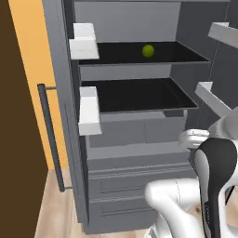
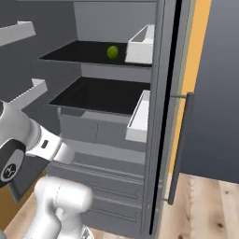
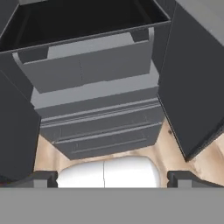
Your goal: Grab the lime and garlic from the fridge, place them in the blender, close the lid, and turn on the blender to create a marinade.
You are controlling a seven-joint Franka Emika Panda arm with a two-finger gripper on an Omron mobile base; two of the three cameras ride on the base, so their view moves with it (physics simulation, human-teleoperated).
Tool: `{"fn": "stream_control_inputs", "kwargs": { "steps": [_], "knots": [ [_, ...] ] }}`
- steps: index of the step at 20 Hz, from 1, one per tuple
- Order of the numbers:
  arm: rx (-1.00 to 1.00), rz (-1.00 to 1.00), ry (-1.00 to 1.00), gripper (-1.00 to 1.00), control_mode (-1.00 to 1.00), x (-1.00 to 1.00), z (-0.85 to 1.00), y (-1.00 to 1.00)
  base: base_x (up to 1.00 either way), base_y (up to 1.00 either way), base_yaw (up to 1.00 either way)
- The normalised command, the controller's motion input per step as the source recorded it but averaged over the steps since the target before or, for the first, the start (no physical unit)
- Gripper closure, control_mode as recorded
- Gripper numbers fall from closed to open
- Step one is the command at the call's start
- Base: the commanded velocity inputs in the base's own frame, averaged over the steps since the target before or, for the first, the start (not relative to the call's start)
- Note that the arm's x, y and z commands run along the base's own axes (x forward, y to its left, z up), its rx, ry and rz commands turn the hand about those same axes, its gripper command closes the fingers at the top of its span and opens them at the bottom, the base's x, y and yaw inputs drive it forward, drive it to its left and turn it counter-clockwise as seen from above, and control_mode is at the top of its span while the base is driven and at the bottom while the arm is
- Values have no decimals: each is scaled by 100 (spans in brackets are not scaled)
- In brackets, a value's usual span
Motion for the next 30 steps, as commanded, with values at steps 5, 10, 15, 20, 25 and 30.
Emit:
{"fn": "stream_control_inputs", "kwargs": {
  "steps": [5,10,15,20,25,30],
  "knots": [
    [0,0,0,-100,100,0,0,0,95,15,-14],
    [0,0,0,-100,100,0,0,0,56,18,-4],
    [0,0,0,-100,100,0,0,0,12,20,0],
    [0,0,-1,-100,-100,25,40,1,14,2,0],
    [-4,0,-12,-100,-100,74,100,6,0,0,0],
    [-10,0,-26,-100,-100,35,100,0,0,0,0]
  ]
}}
